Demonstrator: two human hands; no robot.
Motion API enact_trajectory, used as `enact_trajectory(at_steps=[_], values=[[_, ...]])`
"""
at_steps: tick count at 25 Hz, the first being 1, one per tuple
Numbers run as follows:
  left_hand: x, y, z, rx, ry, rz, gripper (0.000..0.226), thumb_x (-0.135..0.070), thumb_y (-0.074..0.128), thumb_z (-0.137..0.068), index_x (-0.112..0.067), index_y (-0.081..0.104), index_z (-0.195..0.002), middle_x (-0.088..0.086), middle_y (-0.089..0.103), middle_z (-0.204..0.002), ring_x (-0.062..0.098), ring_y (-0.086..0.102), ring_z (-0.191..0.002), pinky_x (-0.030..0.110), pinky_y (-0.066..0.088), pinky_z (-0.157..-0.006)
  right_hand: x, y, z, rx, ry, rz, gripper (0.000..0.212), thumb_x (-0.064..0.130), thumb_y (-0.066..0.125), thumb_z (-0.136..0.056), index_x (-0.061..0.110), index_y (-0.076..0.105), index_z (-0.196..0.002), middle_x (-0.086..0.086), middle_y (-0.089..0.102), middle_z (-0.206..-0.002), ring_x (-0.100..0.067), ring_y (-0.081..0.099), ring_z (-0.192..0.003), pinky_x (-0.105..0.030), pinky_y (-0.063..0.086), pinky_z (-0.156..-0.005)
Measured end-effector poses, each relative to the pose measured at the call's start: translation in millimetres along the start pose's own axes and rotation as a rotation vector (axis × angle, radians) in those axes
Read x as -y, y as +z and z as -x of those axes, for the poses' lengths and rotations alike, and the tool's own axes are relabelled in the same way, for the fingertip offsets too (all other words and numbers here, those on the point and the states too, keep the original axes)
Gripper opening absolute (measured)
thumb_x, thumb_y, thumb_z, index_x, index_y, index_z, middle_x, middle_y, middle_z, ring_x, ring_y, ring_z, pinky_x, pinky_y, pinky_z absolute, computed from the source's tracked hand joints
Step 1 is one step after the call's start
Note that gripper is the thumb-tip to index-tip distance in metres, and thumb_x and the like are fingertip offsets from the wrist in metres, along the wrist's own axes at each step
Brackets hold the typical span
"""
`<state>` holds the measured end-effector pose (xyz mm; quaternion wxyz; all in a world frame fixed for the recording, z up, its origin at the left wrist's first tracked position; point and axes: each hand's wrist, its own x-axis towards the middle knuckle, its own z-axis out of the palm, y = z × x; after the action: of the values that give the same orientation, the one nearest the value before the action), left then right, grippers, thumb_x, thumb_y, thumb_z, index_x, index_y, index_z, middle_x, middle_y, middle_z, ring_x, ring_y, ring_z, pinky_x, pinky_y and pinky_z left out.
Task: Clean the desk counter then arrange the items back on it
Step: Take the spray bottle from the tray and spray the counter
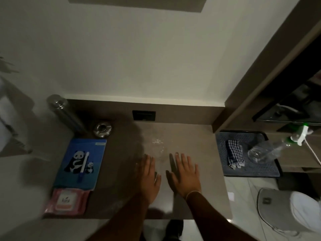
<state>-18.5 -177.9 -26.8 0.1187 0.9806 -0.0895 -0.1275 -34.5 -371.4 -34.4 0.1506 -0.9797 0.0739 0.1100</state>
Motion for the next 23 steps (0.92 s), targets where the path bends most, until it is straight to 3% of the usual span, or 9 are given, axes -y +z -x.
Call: enact_trajectory(at_steps=[6, 9, 12, 15, 18, 21, 23], values=[[-4.7, -1.8, -13.3, 0.081, 0.050, -0.007, 0.075, -0.053, 0.032, -0.099, -0.027, -0.002, -0.161, 0.001, -0.004, -0.170, 0.025, 0.000, -0.159, 0.049, -0.002, -0.127, 2.9, -21.5, -27.4, -0.030, -0.068, -0.034, 0.076, 0.069, 0.018, -0.098, 0.043, -0.009, -0.164, 0.010, -0.010, -0.174, -0.021, -0.004, -0.165, -0.050, -0.008, -0.125], [-2.7, -14.8, -20.1, 0.069, 0.040, -0.032, 0.070, -0.052, 0.023, -0.100, -0.020, 0.012, -0.161, 0.010, 0.007, -0.170, 0.031, 0.007, -0.158, 0.056, 0.006, -0.128, -11.4, -37.1, -33.3, -0.025, 0.095, -0.154, 0.076, 0.066, 0.030, -0.101, 0.037, 0.004, -0.168, 0.008, 0.003, -0.178, -0.020, 0.001, -0.165, -0.051, -0.004, -0.128], [-16.5, -22.9, -20.5, 0.021, 0.121, 0.033, 0.088, -0.066, 0.008, -0.093, -0.008, 0.038, -0.153, 0.022, 0.034, -0.161, 0.044, 0.032, -0.149, 0.063, 0.021, -0.121, -56.3, -57.1, -22.0, -0.209, 0.269, -0.357, 0.077, 0.054, 0.049, -0.104, 0.028, 0.016, -0.168, 0.004, 0.015, -0.177, -0.018, 0.007, -0.165, -0.050, 0.005, -0.133], [-31.9, -26.5, -28.8, 0.051, 0.094, -0.010, 0.110, -0.078, -0.010, -0.080, -0.008, 0.027, -0.157, 0.020, 0.025, -0.165, 0.042, 0.021, -0.153, 0.058, 0.005, -0.125, -116.1, -90.1, -2.5, -0.458, 0.328, -0.413, 0.077, 0.049, 0.058, -0.102, 0.024, 0.024, -0.166, 0.003, 0.025, -0.174, -0.020, 0.019, -0.163, -0.049, 0.015, -0.132], [-53.0, -32.4, -36.4, 0.063, 0.114, -0.021, 0.111, -0.077, -0.006, -0.073, -0.011, 0.015, -0.159, 0.016, 0.012, -0.169, 0.036, 0.010, -0.157, 0.057, 0.001, -0.127, -188.2, -139.8, 3.5, -0.697, 0.619, -0.503, 0.087, 0.046, 0.068, -0.096, 0.020, 0.022, -0.165, -0.010, 0.029, -0.171, -0.034, 0.034, -0.156, -0.059, 0.032, -0.126], [-71.2, -32.4, -35.8, 0.085, 0.154, 0.006, 0.103, -0.068, 0.007, -0.072, -0.013, 0.014, -0.159, 0.013, 0.011, -0.169, 0.033, 0.008, -0.158, 0.054, 0.003, -0.127, -252.0, -184.4, -7.5, -0.685, 0.765, -0.519, 0.107, 0.049, 0.076, -0.091, 0.014, 0.010, -0.169, -0.017, 0.017, -0.175, -0.039, 0.023, -0.160, -0.057, 0.025, -0.129], [-76.5, -26.4, -31.3, 0.053, 0.200, -0.014, 0.096, -0.064, 0.016, -0.078, -0.010, 0.027, -0.157, 0.016, 0.025, -0.165, 0.036, 0.019, -0.155, 0.054, 0.006, -0.126, -277.0, -205.0, -23.2, -0.686, 0.715, -0.568, 0.109, 0.045, 0.078, -0.091, 0.014, 0.009, -0.169, -0.015, 0.018, -0.175, -0.034, 0.021, -0.162, -0.052, 0.022, -0.131]])
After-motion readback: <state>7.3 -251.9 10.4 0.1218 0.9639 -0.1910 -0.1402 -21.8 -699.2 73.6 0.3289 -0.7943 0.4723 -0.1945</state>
